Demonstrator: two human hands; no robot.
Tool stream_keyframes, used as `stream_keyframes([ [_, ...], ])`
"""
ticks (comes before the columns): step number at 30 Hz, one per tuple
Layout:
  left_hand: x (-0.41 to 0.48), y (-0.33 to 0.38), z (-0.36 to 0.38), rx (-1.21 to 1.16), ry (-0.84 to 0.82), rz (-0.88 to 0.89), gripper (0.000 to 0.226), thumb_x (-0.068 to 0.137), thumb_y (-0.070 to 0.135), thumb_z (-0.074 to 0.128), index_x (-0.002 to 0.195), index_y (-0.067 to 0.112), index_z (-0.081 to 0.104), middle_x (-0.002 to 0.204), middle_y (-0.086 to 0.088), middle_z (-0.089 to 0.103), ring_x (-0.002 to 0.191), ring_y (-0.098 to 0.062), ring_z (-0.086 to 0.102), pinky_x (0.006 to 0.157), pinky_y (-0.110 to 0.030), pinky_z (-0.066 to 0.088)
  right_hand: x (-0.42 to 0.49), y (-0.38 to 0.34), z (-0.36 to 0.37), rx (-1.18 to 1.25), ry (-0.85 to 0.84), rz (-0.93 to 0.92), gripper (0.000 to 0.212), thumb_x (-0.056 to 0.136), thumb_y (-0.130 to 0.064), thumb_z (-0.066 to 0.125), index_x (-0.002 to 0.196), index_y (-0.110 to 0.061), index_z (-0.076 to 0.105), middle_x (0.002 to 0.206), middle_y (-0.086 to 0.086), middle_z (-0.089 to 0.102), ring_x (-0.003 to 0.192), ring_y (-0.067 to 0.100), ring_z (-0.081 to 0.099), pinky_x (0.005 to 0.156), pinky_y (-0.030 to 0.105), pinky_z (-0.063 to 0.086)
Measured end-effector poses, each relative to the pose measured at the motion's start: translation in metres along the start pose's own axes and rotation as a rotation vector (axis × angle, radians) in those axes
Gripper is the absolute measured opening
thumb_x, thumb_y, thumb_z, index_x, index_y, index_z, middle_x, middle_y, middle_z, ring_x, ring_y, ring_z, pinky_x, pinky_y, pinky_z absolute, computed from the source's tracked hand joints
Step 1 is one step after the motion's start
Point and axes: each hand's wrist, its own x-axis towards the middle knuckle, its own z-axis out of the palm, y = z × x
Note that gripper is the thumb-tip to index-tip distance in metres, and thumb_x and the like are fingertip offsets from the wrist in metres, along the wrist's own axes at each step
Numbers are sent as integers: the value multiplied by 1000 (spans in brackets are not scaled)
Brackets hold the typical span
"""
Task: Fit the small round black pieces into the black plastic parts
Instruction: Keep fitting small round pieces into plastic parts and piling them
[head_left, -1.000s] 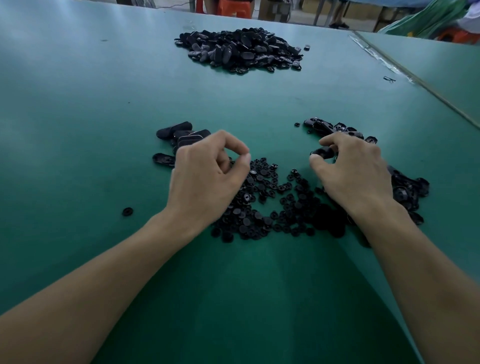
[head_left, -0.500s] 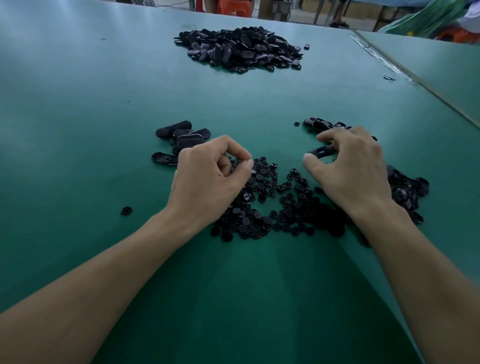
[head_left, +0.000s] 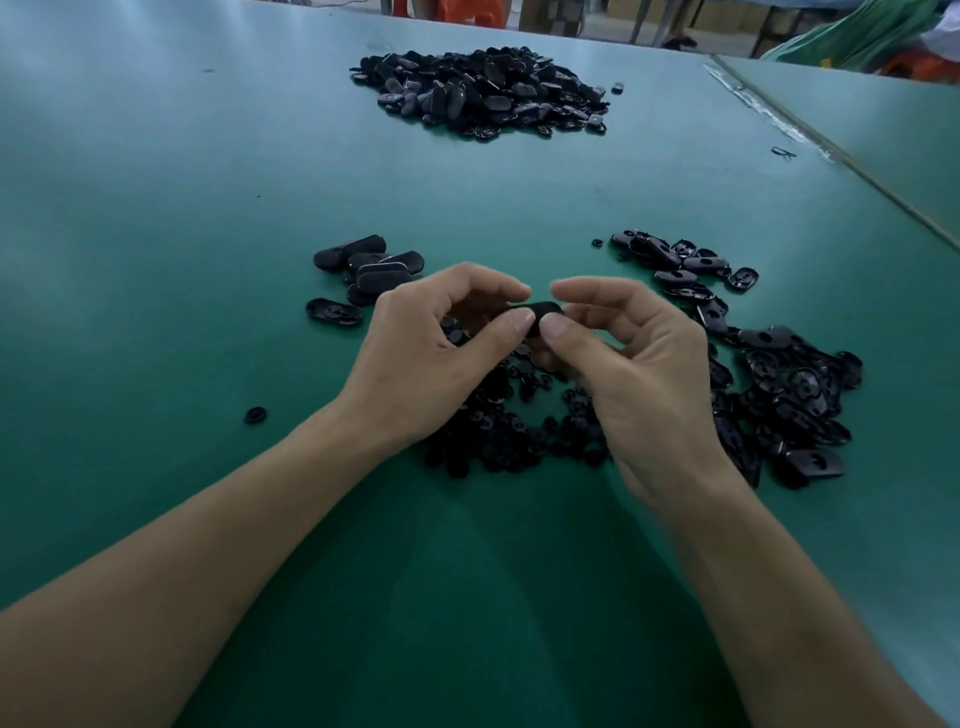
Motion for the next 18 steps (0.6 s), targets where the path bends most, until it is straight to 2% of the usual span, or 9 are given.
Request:
stream_keyframes([
  [2,0,0,0,-44,-14,-5,13,88,28,70,99,22,74,86,5,76,82,-15,72,69,-22,52,0,1,0,56,-5,35,17,83,-6,71,97,-17,73,79,-3,71,73,15,69,76,26,56],
  [5,0,1,-1,-99,-25,10,11,88,18,75,96,24,74,83,5,77,78,-11,73,68,-18,52,-3,1,0,-28,19,19,15,87,-4,70,95,-17,73,82,3,75,74,17,72,74,24,56],
  [7,1,1,-3,-146,-19,-9,15,85,15,78,95,26,73,77,9,76,72,-5,72,64,-17,53,-5,2,-2,-216,64,-48,13,89,-8,70,93,-20,73,82,-1,75,76,13,73,73,24,56],
  [10,1,-1,-4,-235,21,-54,14,85,13,78,92,23,72,73,5,75,69,-12,74,60,-20,56,-8,1,-6,-684,111,-191,9,91,-22,70,98,-26,72,80,-13,69,81,6,66,77,20,53],
  [13,3,-3,-3,-294,54,-70,13,88,6,74,92,19,72,75,3,76,71,-16,75,62,-21,57,-10,3,-9,-1078,20,-213,25,93,-34,66,115,-23,71,94,-6,65,97,18,56,88,28,45],
  [15,3,-5,-3,-299,53,-71,15,90,4,71,94,18,72,76,4,76,72,-16,75,64,-20,57,-10,3,-9,-1173,-35,-189,27,93,-38,65,115,-24,72,99,-1,63,103,21,51,91,30,41],
  [18,4,-6,-2,-311,55,-80,20,93,1,67,96,20,72,77,5,77,74,-16,76,67,-20,57,-11,2,-8,-1179,-58,-166,20,92,-38,67,106,-27,75,95,-3,60,101,19,49,87,27,39],
])
